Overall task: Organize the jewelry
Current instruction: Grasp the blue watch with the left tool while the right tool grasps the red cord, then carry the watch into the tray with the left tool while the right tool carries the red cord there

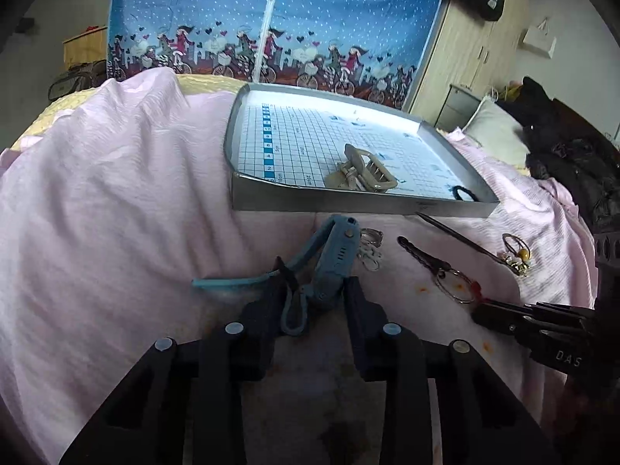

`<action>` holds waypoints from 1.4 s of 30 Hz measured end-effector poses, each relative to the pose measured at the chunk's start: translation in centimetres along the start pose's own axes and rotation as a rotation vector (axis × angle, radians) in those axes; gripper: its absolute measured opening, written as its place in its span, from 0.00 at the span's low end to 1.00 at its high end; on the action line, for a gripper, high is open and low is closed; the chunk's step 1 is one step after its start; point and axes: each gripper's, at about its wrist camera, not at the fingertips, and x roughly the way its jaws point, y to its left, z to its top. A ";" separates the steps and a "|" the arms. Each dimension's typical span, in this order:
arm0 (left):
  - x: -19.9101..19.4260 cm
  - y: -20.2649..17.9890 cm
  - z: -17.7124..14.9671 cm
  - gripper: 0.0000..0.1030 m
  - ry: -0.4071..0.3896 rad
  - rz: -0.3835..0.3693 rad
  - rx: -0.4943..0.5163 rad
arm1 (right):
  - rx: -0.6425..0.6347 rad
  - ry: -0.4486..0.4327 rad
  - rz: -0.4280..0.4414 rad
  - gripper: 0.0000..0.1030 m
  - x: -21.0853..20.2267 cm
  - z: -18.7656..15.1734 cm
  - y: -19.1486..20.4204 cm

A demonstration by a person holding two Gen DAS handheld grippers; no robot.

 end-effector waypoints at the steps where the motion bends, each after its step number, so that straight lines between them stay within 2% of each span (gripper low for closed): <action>1: -0.2 -0.1 -0.1 0.26 -0.011 0.003 0.000 | -0.002 -0.005 0.003 0.09 -0.1 -0.1 0.1; 5: -0.3 -0.3 -0.3 0.25 -0.026 0.008 0.001 | 0.016 -0.024 0.053 0.09 -0.6 -0.2 0.3; 9: -1.1 -0.4 -0.7 0.24 -0.053 -0.033 -0.015 | 0.035 -0.046 0.127 0.09 -1.1 -0.2 0.6; 14: -2.2 -0.6 -1.2 0.22 -0.087 -0.054 -0.038 | 0.001 -0.055 0.137 0.09 -1.1 -0.1 1.5; 15: -2.5 -0.7 -1.4 0.17 -0.099 -0.060 -0.049 | 0.001 -0.058 0.138 0.09 -1.1 -0.1 1.5; 17: -3.1 -0.5 -1.6 0.00 -0.121 -0.068 -0.077 | 0.002 -0.065 0.139 0.09 -1.1 0.0 1.5; 19: -3.4 -0.2 -1.8 0.00 -0.131 -0.142 -0.130 | 0.007 -0.070 0.142 0.09 -1.2 0.0 1.4; 22: -2.4 -0.9 -1.9 0.00 -0.078 -0.111 -0.110 | 0.009 -0.063 0.142 0.09 -1.1 0.0 1.4; 24: -2.6 -1.0 -1.8 0.00 -0.084 -0.105 -0.101 | 0.012 -0.057 0.141 0.09 -1.0 -0.1 1.4; 27: -2.7 -0.7 -1.3 0.00 -0.090 -0.102 -0.125 | 0.021 -0.060 0.140 0.09 -0.9 0.0 1.2; 32: -1.1 0.1 -0.2 0.00 -0.032 -0.044 -0.171 | 0.014 -0.059 0.123 0.09 -0.2 0.7 0.8; 34: -0.8 -0.2 0.4 0.11 -0.031 -0.041 -0.155 | -0.006 -0.067 0.119 0.09 -0.1 1.3 0.7; 36: -0.7 -0.9 0.9 0.45 -0.045 -0.019 -0.116 | -0.013 -0.083 0.131 0.09 0.1 2.2 0.5; 37: -0.7 -1.1 1.1 0.50 -0.058 -0.005 -0.100 | -0.016 -0.088 0.133 0.09 0.2 2.6 0.3; 39: -0.5 -1.6 1.6 0.53 -0.080 0.015 -0.061 | -0.040 -0.097 0.130 0.09 0.5 3.6 0.2; 42: 0.9 -2.0 2.4 0.53 -0.048 0.032 -0.025 | -0.056 -0.094 0.141 0.09 1.2 4.9 -0.2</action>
